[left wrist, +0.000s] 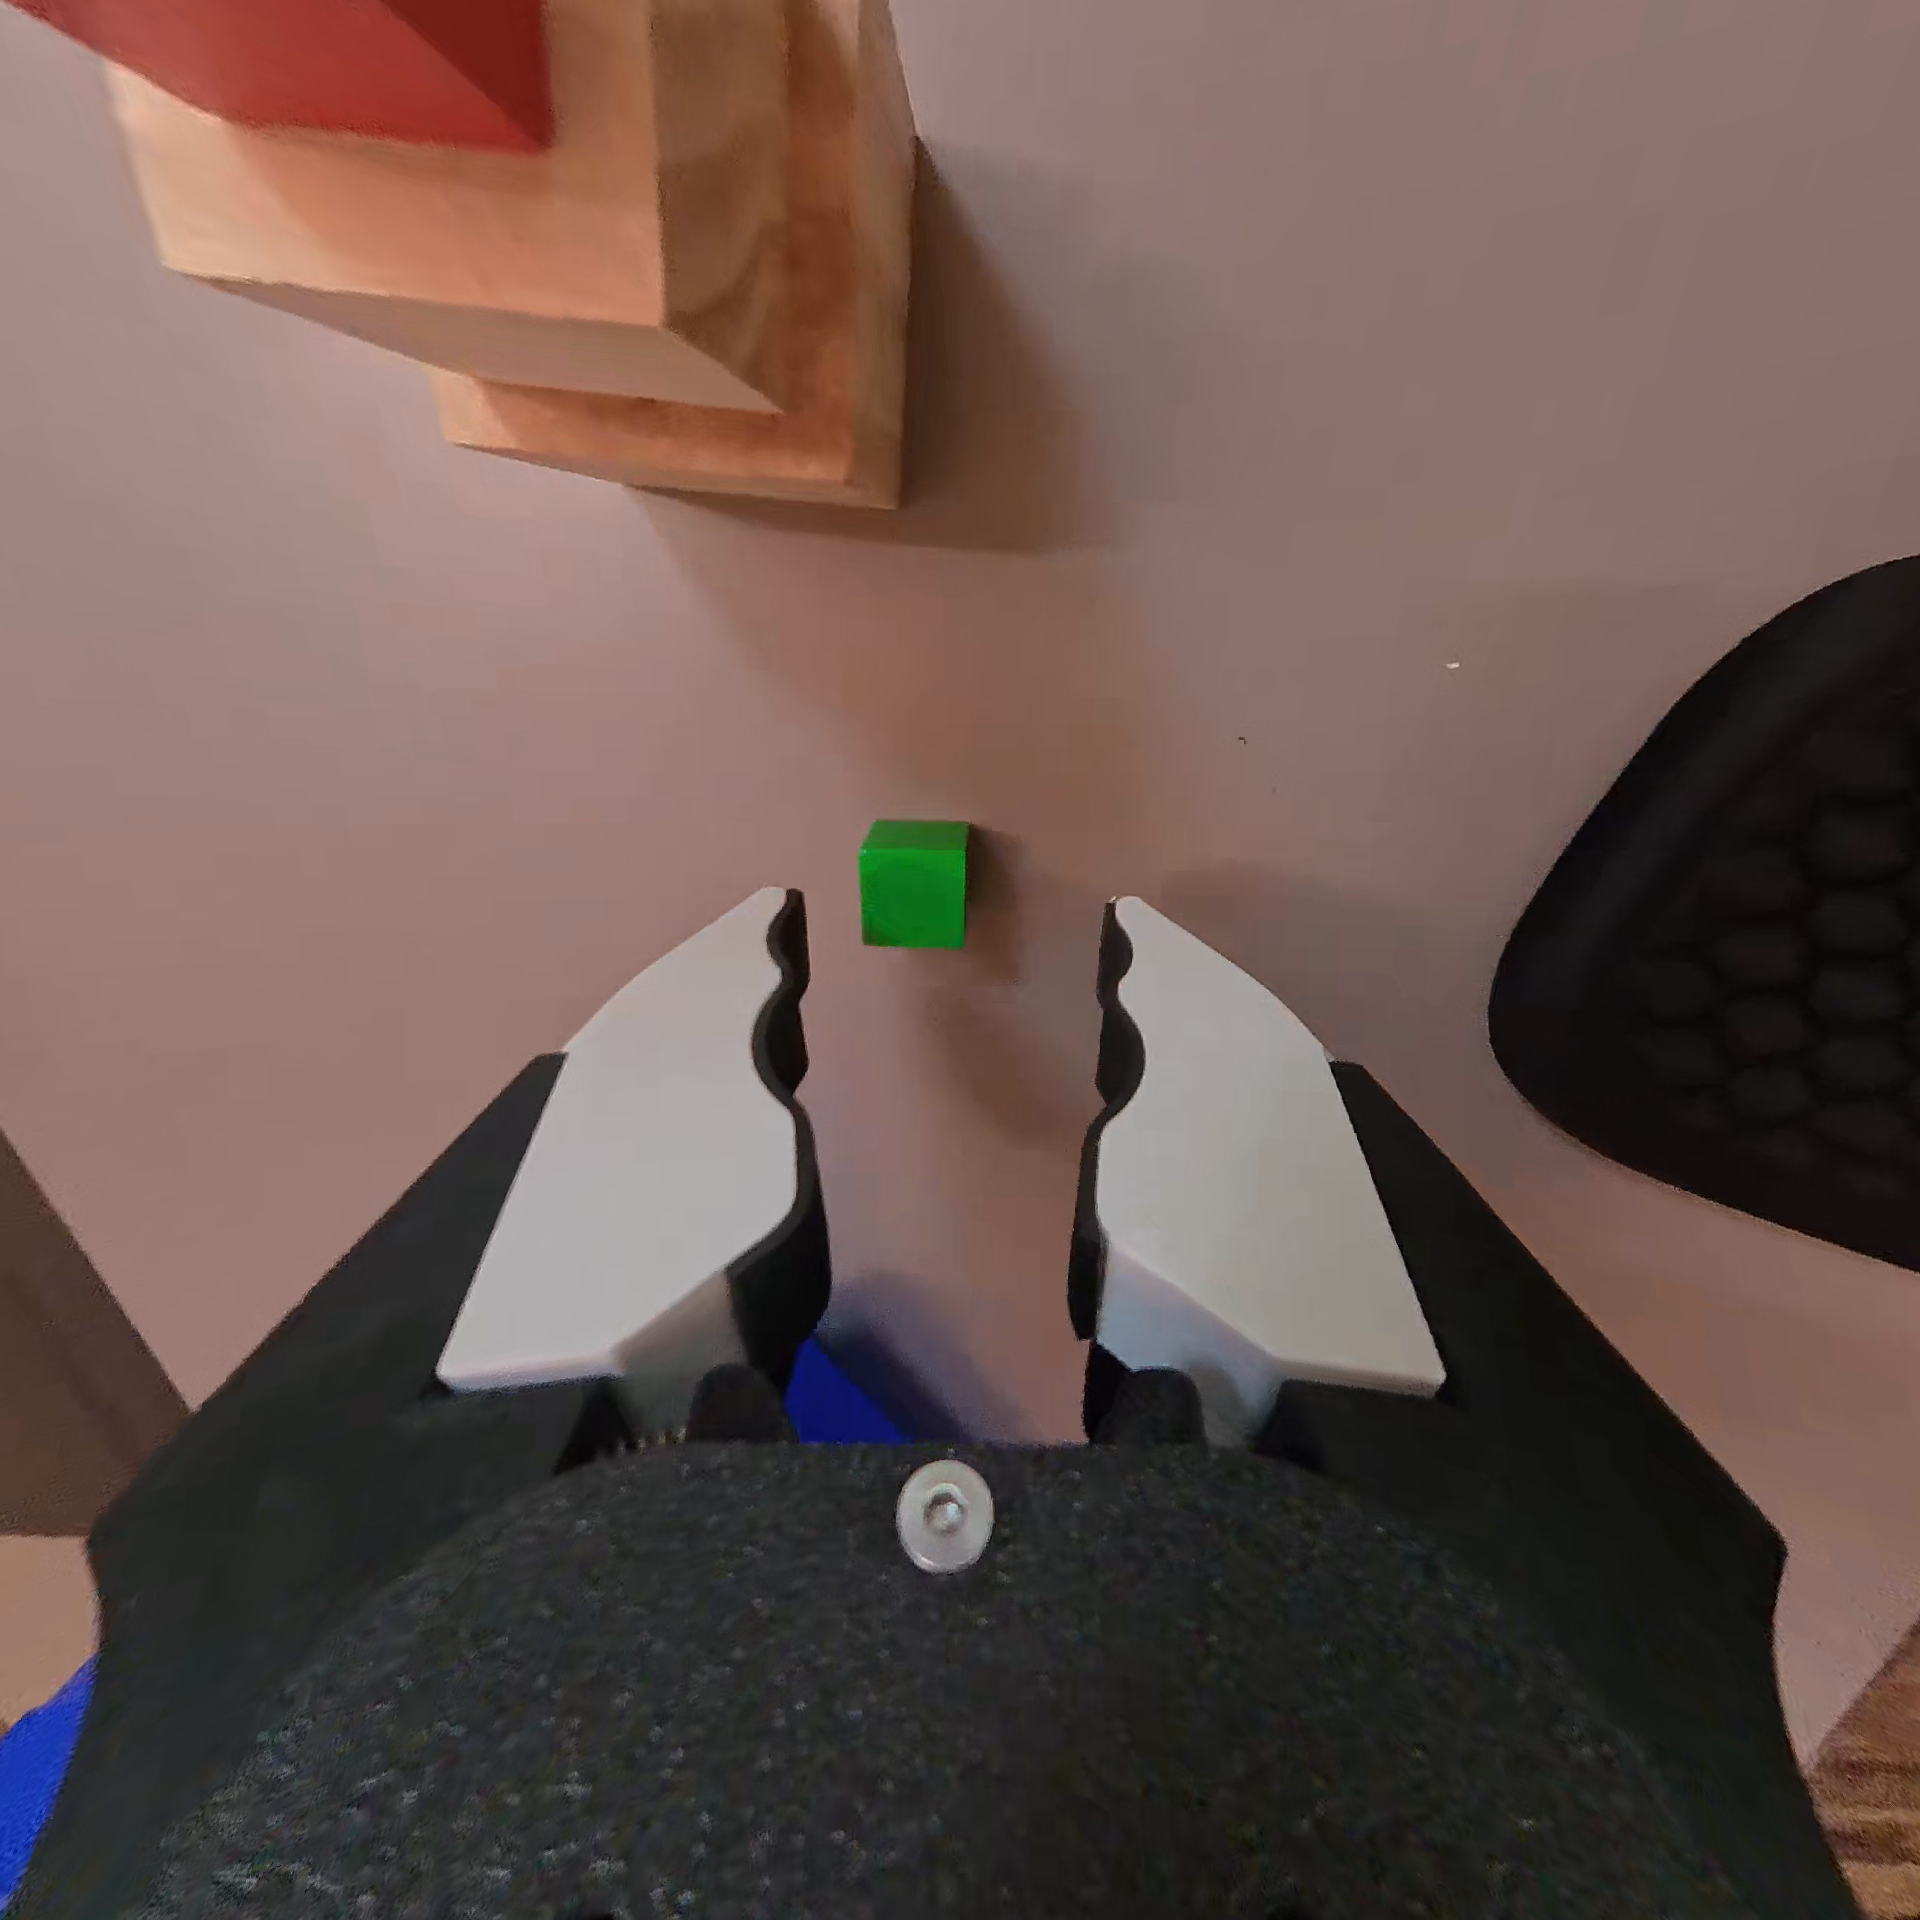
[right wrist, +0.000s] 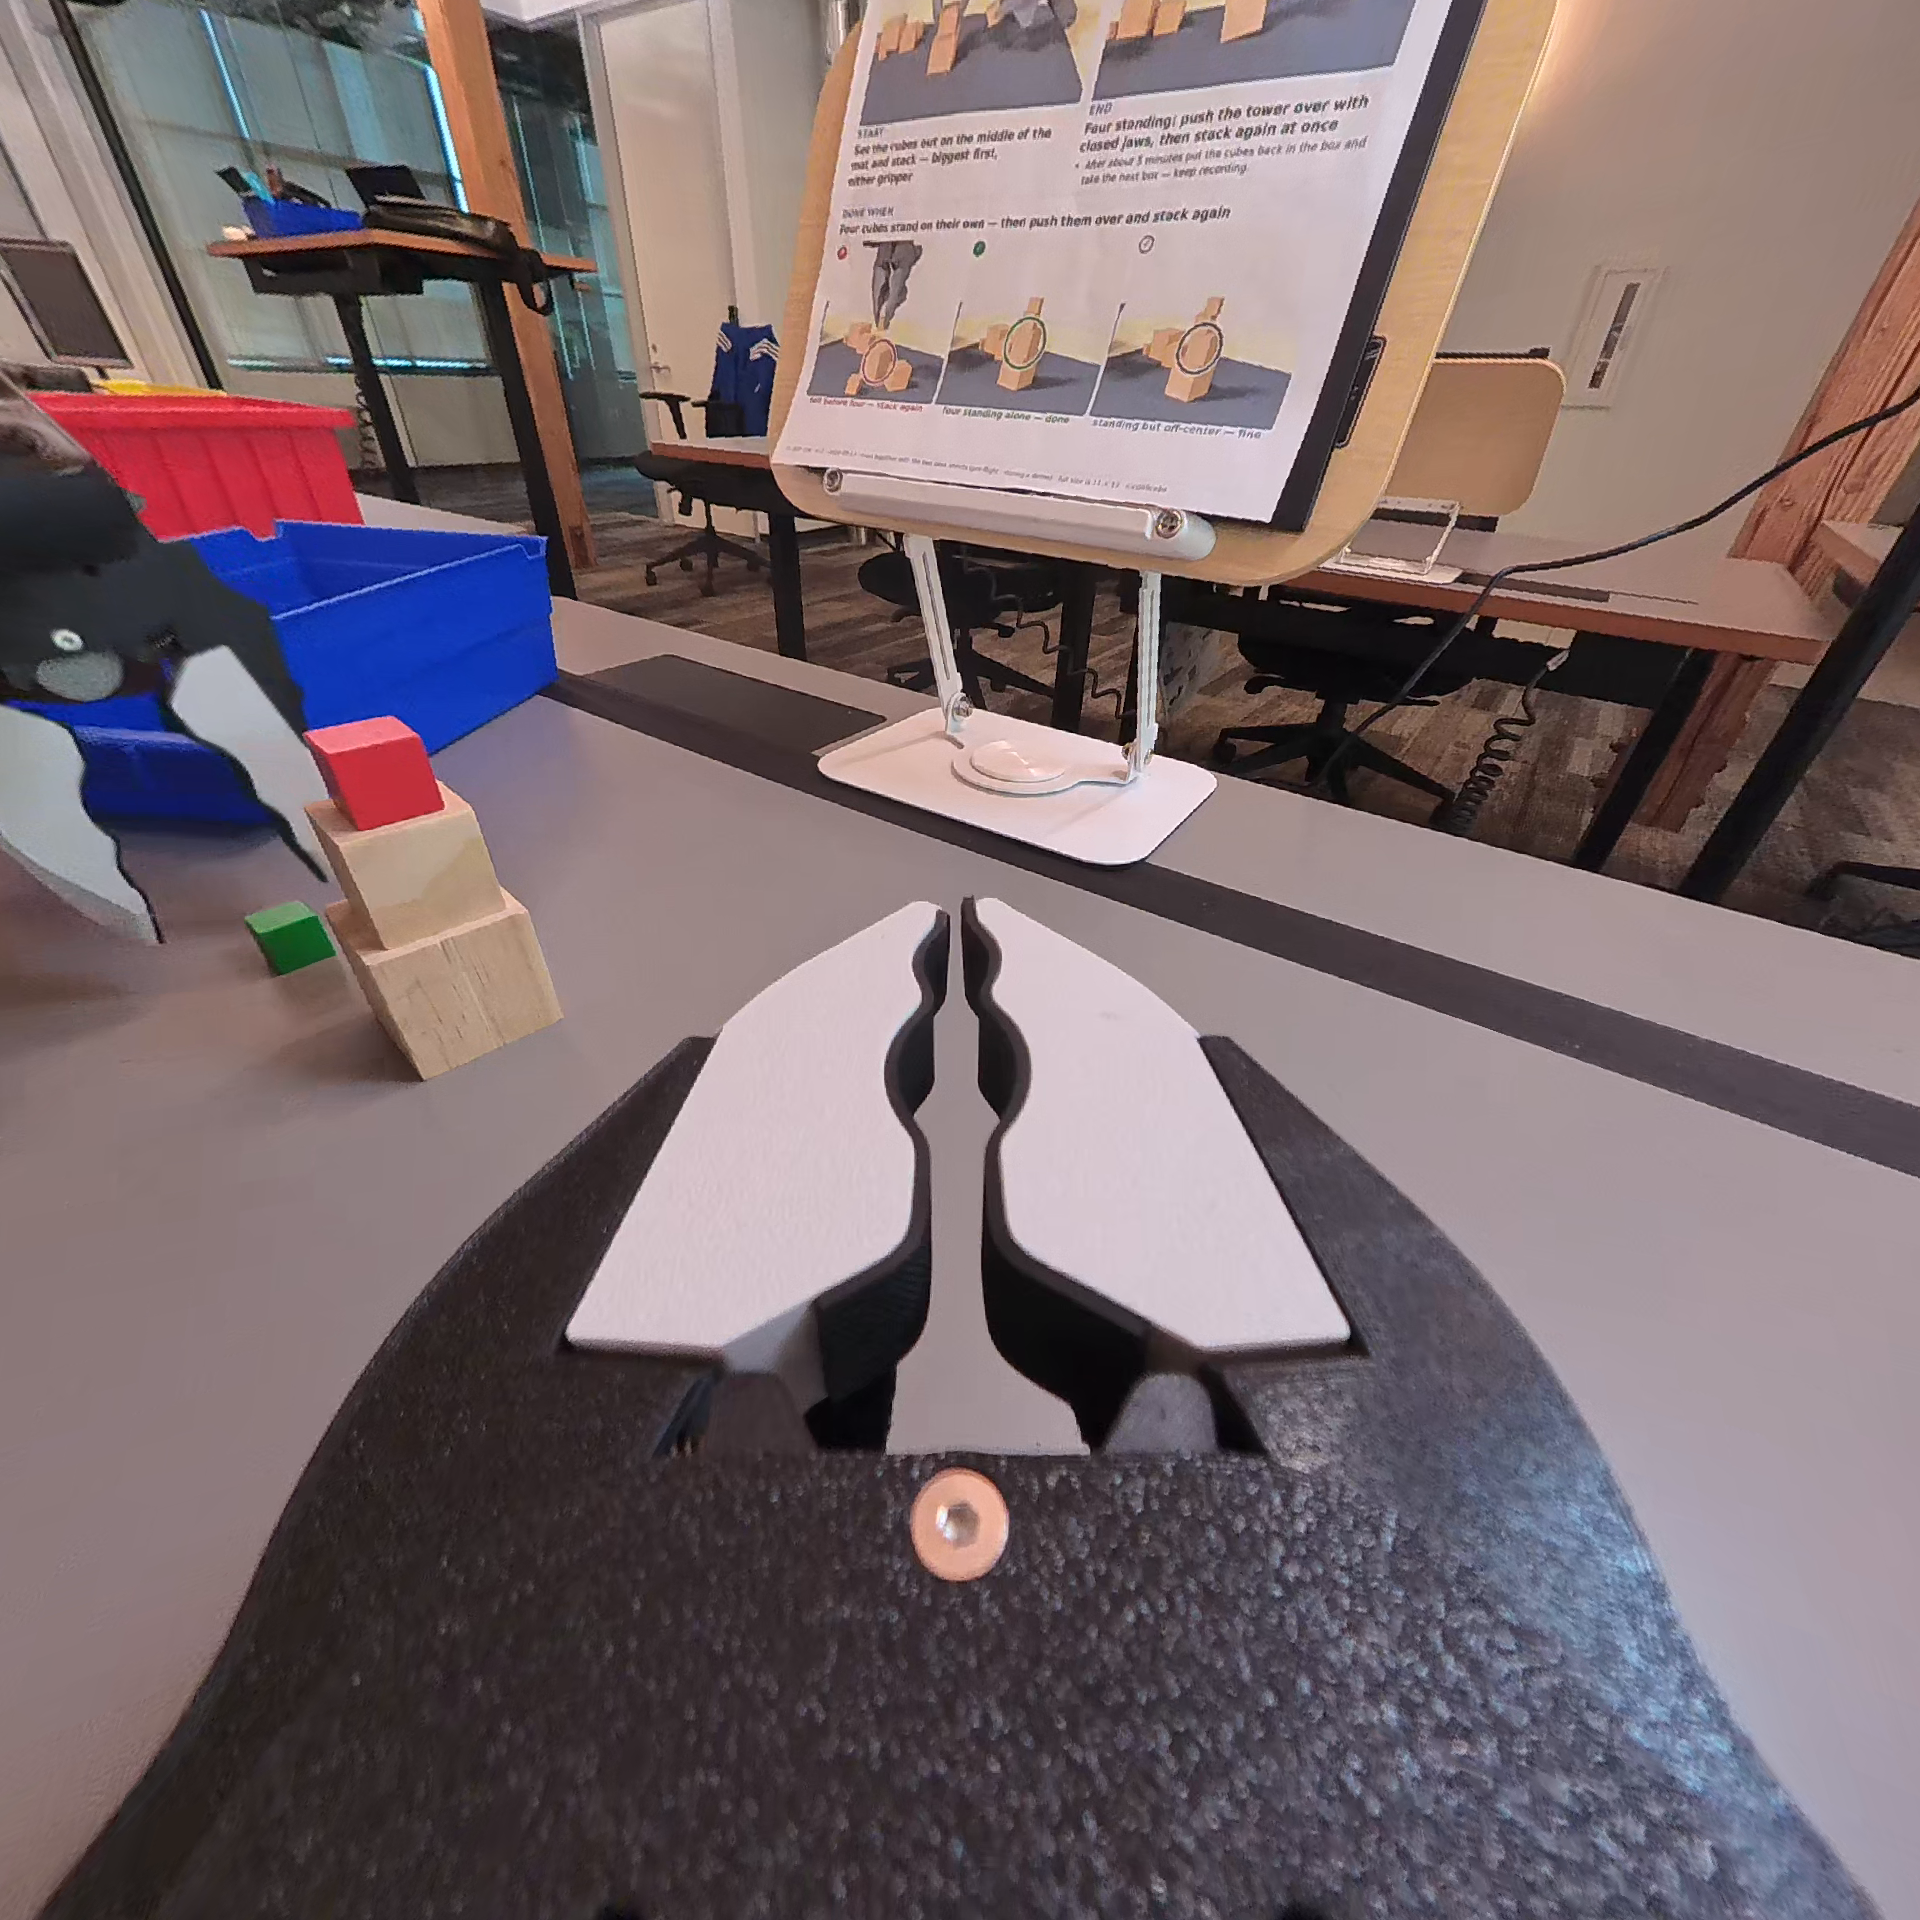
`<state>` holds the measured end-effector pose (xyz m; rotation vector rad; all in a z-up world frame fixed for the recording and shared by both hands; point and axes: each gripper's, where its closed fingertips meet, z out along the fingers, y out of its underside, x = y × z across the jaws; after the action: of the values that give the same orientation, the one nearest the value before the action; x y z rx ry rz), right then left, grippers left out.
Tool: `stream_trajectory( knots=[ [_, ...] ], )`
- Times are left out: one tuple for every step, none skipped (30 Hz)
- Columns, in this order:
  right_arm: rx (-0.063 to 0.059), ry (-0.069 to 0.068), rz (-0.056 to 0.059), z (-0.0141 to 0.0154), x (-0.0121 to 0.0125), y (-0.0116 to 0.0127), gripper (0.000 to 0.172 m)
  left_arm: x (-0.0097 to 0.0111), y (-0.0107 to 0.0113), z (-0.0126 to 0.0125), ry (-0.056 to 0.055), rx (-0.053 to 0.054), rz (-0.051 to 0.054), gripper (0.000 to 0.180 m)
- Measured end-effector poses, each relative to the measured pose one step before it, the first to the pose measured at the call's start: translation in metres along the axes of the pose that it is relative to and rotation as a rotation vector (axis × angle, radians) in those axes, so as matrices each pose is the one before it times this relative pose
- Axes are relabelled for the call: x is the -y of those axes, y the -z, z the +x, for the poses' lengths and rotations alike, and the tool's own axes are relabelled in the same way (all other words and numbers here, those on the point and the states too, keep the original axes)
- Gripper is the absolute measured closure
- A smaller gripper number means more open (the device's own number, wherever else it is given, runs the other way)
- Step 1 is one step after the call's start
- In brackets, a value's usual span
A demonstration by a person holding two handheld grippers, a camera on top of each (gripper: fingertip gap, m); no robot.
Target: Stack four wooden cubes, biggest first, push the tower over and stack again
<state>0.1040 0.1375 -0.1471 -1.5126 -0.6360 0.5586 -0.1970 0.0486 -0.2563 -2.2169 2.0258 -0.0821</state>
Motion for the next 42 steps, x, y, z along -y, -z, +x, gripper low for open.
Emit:
stream_trajectory(
  knots=[
    [-0.0013,0.0007,-0.0015,0.00014,-0.00038,-0.00011,0.169,0.00017,-0.00270,0.00011,-0.0015,0.0006,0.0069,0.127],
    [-0.0016,0.0007,-0.0013,0.00018,-0.00036,0.00002,0.169,-0.00021,-0.00229,-0.00016,-0.0010,0.0005,0.0037,0.127],
    [-0.0016,0.0003,-0.0021,0.00022,-0.00057,0.00000,0.169,-0.00016,-0.00190,0.00032,-0.0001,-0.0044,0.0036,0.127],
    [-0.0022,0.0009,-0.0029,0.00048,-0.00067,0.00005,0.169,0.00019,-0.00134,-0.00021,0.0023,-0.0031,0.0052,0.126],
    [-0.0015,0.0015,-0.0024,0.00051,-0.00041,0.00009,0.169,0.00065,-0.00091,-0.00030,0.0015,-0.0030,0.0072,0.127],
    [-0.0001,0.0005,0.0004,0.00028,0.00033,0.00019,0.169,0.00040,-0.00055,0.00014,0.0014,-0.0066,0.0051,0.127],
    [0.0001,-0.0008,0.0037,0.00025,0.00083,0.00045,0.169,0.00069,-0.00010,-0.00049,0.0000,-0.0017,0.0052,0.128],
    [-0.0003,-0.0017,0.0033,0.00015,0.00069,0.00027,0.169,0.00032,-0.00007,-0.00023,-0.0007,-0.0017,0.0021,0.129],
    [-0.0001,-0.0020,0.0001,0.00029,-0.00021,-0.00003,0.169,-0.00014,-0.00017,0.00042,-0.0027,-0.0037,-0.0021,0.129],
    [0.0004,-0.0015,-0.0019,0.00003,-0.00054,-0.00024,0.169,0.00014,-0.00011,0.00006,-0.0050,0.0016,0.0001,0.130],
    [0.0006,-0.0002,-0.0014,0.00004,-0.00047,-0.00020,0.169,-0.00011,-0.00029,0.00008,-0.0041,0.0019,-0.0015,0.130],
    [0.0002,0.0008,-0.0003,-0.00004,-0.00003,-0.00005,0.169,-0.00030,-0.00033,-0.00004,-0.0031,0.0011,-0.0022,0.131],
    [-0.0001,0.0011,0.0000,0.00010,0.00010,0.00000,0.169,0.00024,-0.00031,-0.00076,-0.0007,0.0033,0.0012,0.132],
    [-0.0007,0.0011,0.0008,0.00012,0.00030,0.00016,0.169,-0.00024,-0.00053,-0.00111,0.0022,0.0015,-0.0016,0.134],
    [-0.0015,0.0004,0.0014,0.00031,0.00026,0.00026,0.169,-0.00145,-0.00055,-0.00088,0.0037,-0.0032,-0.0098,0.134],
    [-0.0015,-0.0009,0.0006,0.00057,0.00015,0.00023,0.169,-0.00174,-0.00048,-0.00185,0.0038,0.0028,-0.0121,0.135],
    [-0.0007,-0.0018,-0.0001,0.00038,-0.00013,0.00013,0.169,-0.00115,-0.00025,-0.00183,0.0071,0.0019,-0.0071,0.137],
    [-0.0002,-0.0015,0.0005,0.00028,0.00005,0.00002,0.169,-0.00094,-0.00028,-0.00074,0.0122,-0.0061,-0.0053,0.139],
    [-0.0006,-0.0003,0.0011,0.00014,0.00023,0.00014,0.169,-0.00087,-0.00096,-0.00133,0.0155,-0.0017,-0.0059,0.142],
    [-0.0005,0.0005,0.0002,0.00010,0.00003,-0.00002,0.169,-0.00118,-0.00168,-0.00153,0.0162,0.0028,-0.0083,0.144],
    [-0.0003,0.0006,-0.0007,-0.00015,-0.00018,-0.00016,0.169,-0.00218,-0.00259,0.00032,0.0134,-0.0065,-0.0144,0.150],
    [-0.0006,0.0005,-0.0012,0.00002,-0.00045,-0.00014,0.169,-0.00226,-0.00237,-0.00020,0.0055,0.0030,-0.0156,0.159],
    [-0.0013,0.0000,-0.0018,0.00006,-0.00071,-0.00025,0.169,-0.00037,-0.00043,-0.00189,-0.0016,0.0156,-0.0036,0.159],
    [-0.0016,-0.0011,-0.0023,0.00031,-0.00079,-0.00022,0.169,0.00126,0.00234,-0.00145,0.0009,0.0088,0.0059,0.159],
    [-0.0013,-0.0022,-0.0026,0.00047,-0.00093,-0.00022,0.169,0.00316,0.00514,-0.00155,0.0058,0.0033,0.0194,0.159],
    [-0.0015,-0.0024,-0.0020,0.00049,-0.00076,-0.00012,0.169,0.00395,0.00766,-0.00349,0.0093,0.0087,0.0219,0.159],
    [-0.0012,-0.0016,-0.0006,0.00040,-0.00019,0.00009,0.169,0.00426,0.00956,-0.00514,0.0097,0.0145,0.0182,0.158],
    [-0.0002,-0.0008,0.0012,0.00028,0.00033,0.00019,0.169,0.00576,0.01125,-0.00613,0.0060,0.0186,0.0216,0.158],
    [-0.0003,0.0002,0.0028,0.00016,0.00083,0.00032,0.170,0.00771,0.01248,-0.00674,0.0022,0.0225,0.0263,0.158],
    [-0.0004,0.0008,0.0030,0.00001,0.00096,0.00039,0.170,0.00812,0.01240,-0.00444,0.0020,0.0059,0.0183,0.159],
    [0.0004,0.0003,0.0023,-0.00014,0.00079,0.00029,0.170,0.00813,0.01154,-0.00392,-0.0014,0.0036,0.0083,0.159],
    [0.0004,-0.0001,0.0021,-0.00017,0.00065,0.00030,0.170,0.00944,0.01045,-0.00428,-0.0144,0.0126,0.0120,0.159],
    [0.0001,-0.0001,0.0016,0.00000,0.00039,0.00018,0.170,0.00915,0.00895,-0.00159,-0.0220,-0.0021,0.0043,0.159],
    [-0.0003,0.0003,0.0005,-0.00001,0.00016,0.00004,0.170,0.00818,0.00761,-0.00141,-0.0226,-0.0011,-0.0071,0.159],
    [-0.0008,0.0009,0.0003,0.00025,0.00013,0.00005,0.170,0.00872,0.00706,-0.00240,-0.0255,0.0099,-0.0049,0.159],
    [-0.0012,0.0007,0.0015,0.00031,0.00037,0.00025,0.170,0.00903,0.00659,-0.00093,-0.0256,0.0013,-0.0019,0.159],
    [-0.0021,0.0002,0.0025,0.00045,0.00050,0.00025,0.170,0.00940,0.00619,-0.00042,-0.0224,-0.0010,0.0021,0.159],
    [-0.0025,-0.0001,0.0023,0.00064,0.00057,0.00040,0.170,0.01008,0.00551,-0.00113,-0.0209,0.0039,0.0096,0.159],
    [-0.0015,-0.0004,0.0019,0.00048,0.00043,0.00028,0.170,0.00937,0.00458,-0.00035,-0.0165,-0.0035,0.0103,0.159],
    [0.0000,-0.0008,0.0023,0.00033,0.00068,0.00018,0.170,0.00844,0.00349,-0.00008,-0.0129,-0.0068,0.0087,0.159],
    [0.0003,-0.0011,0.0039,0.00007,0.00108,0.00030,0.170,0.00782,0.00230,-0.00039,-0.0144,-0.0042,0.0102,0.159],
    [-0.0013,-0.0009,0.0049,0.00022,0.00121,0.00030,0.170,0.00658,0.00094,0.00010,-0.0125,-0.0085,0.0080,0.159]
  ],
)
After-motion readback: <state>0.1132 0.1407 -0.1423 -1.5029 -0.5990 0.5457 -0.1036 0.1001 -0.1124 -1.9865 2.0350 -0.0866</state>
